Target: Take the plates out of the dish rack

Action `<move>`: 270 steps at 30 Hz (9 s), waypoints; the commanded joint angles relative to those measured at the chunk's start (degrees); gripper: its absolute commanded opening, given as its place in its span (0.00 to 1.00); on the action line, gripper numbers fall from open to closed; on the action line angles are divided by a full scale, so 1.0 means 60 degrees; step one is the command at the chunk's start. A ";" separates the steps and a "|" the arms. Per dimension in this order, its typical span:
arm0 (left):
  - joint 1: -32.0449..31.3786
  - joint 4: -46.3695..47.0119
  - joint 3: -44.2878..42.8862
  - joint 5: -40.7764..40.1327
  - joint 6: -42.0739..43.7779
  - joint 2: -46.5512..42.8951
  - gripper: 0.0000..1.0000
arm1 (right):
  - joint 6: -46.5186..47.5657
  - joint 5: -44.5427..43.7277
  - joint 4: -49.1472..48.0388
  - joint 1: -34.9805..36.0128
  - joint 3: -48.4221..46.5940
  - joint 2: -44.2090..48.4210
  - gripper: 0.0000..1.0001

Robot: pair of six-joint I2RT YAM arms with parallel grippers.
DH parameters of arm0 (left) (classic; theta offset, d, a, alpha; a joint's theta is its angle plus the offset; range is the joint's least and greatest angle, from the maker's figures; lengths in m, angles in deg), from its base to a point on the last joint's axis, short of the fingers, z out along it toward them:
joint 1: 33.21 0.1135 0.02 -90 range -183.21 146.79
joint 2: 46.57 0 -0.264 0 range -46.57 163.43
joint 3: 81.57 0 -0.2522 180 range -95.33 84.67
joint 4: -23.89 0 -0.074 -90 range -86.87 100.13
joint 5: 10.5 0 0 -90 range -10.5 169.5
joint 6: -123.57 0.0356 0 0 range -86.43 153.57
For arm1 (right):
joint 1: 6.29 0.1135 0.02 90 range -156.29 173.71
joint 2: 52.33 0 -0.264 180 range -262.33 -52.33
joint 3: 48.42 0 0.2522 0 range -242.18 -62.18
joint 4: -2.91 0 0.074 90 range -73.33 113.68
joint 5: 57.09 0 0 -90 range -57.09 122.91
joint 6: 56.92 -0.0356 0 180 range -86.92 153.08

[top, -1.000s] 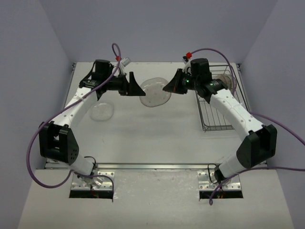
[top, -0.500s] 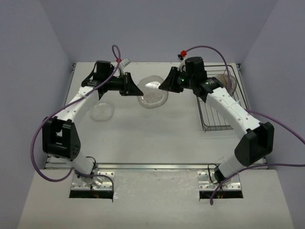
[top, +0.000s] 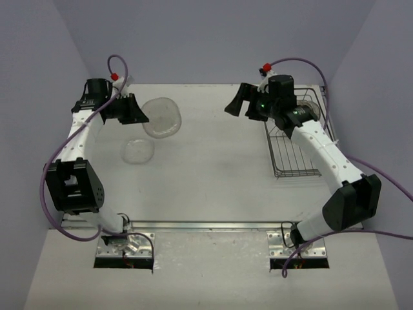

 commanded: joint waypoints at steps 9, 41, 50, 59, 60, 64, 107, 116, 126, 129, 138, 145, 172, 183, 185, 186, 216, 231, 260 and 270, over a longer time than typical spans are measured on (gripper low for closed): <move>0.1367 -0.4114 -0.2137 -0.2203 0.5131 0.2678 0.05 | 0.1723 -0.0083 0.0317 -0.0921 0.0637 0.0629 0.99; 0.1773 -0.2775 -0.2952 -0.3699 0.4418 0.2640 0.71 | 0.3623 -0.2386 0.1284 -0.0952 -0.0692 0.0136 0.99; 0.1758 0.0081 -0.1060 -0.3893 0.2980 -0.0904 0.75 | 0.7135 -0.5121 0.1416 -0.1671 -0.1576 -0.1484 0.57; 0.0066 0.1133 0.0312 -0.5352 0.3168 -0.2539 0.74 | 0.8232 -0.5467 0.1418 -0.3518 -0.2286 -0.3114 0.45; -0.0067 0.1230 0.0416 -0.5466 0.3179 -0.2653 0.74 | 0.8232 -0.5484 0.1416 -0.3644 -0.2414 -0.3288 0.45; -0.0234 0.1427 0.0575 -0.5518 0.3079 -0.2724 0.74 | 0.8196 -0.5476 0.1416 -0.3854 -0.2634 -0.3804 0.44; -0.0234 0.1657 0.0718 -0.5562 0.2789 -0.2407 0.75 | 0.4382 -0.5064 0.1145 -0.3852 -0.2429 -0.4599 0.24; -0.0234 0.1617 0.0638 -0.5530 0.2764 -0.2350 0.76 | 0.4799 -0.5855 0.0053 -0.3105 -0.1538 -0.3954 0.00; -0.0234 0.1507 0.0552 -0.5439 0.2729 -0.2350 0.89 | 0.7693 -0.7813 -0.2541 -0.1487 -0.1205 -0.2453 0.00; -0.0234 0.1446 0.0506 -0.5387 0.2717 -0.2368 0.93 | 0.8409 -0.8233 -0.2962 -0.1421 -0.1589 -0.2214 0.00; -0.0152 0.1345 0.0678 -0.1713 0.1565 -0.3031 0.94 | 0.6275 -0.5192 -0.0997 -0.1459 -0.2054 -0.0670 0.00; -0.0668 0.2216 0.1736 0.1298 -0.0922 -0.3132 0.90 | 0.2732 0.0213 0.0222 -0.1352 -0.1221 0.0107 0.00; -0.3377 0.1849 0.1061 -0.0427 -0.0879 -0.1672 0.25 | 0.1512 0.0707 0.0273 0.1831 -0.1080 -0.0973 0.01; -0.0621 0.0992 0.1307 0.0565 -0.0307 -0.1230 0.00 | 0.1684 0.0072 0.0450 0.1257 -0.1101 -0.0930 0.84; -0.0287 0.0188 0.0909 0.0276 0.0174 -0.0941 0.00 | 0.1684 0.0216 0.0530 0.0982 -0.1130 -0.0952 0.84; -0.0097 -0.0206 0.0705 -0.0019 0.0599 -0.0784 0.00 | 0.1746 0.0249 0.0613 0.0662 -0.1133 -0.0977 0.84; 0.2271 -0.3692 -0.1942 -0.2367 0.3863 0.4007 0.40 | 0.3021 -0.0704 0.1638 -0.0586 -0.0857 -0.1251 0.81; 0.2291 -0.2456 -0.2321 -0.2006 0.3174 0.1169 0.66 | 0.6975 -0.5781 0.1432 -0.0969 -0.2426 -0.2156 0.61; 0.1728 -0.1975 -0.1494 -0.2677 0.3271 -0.0661 0.70 | 0.8603 -0.5733 0.0689 -0.2461 -0.3956 -0.4374 0.47; 0.1506 -0.1870 -0.1629 -0.2770 0.3065 -0.0605 0.70 | 0.8735 -0.4699 0.1817 -0.2402 -0.3895 -0.4373 0.43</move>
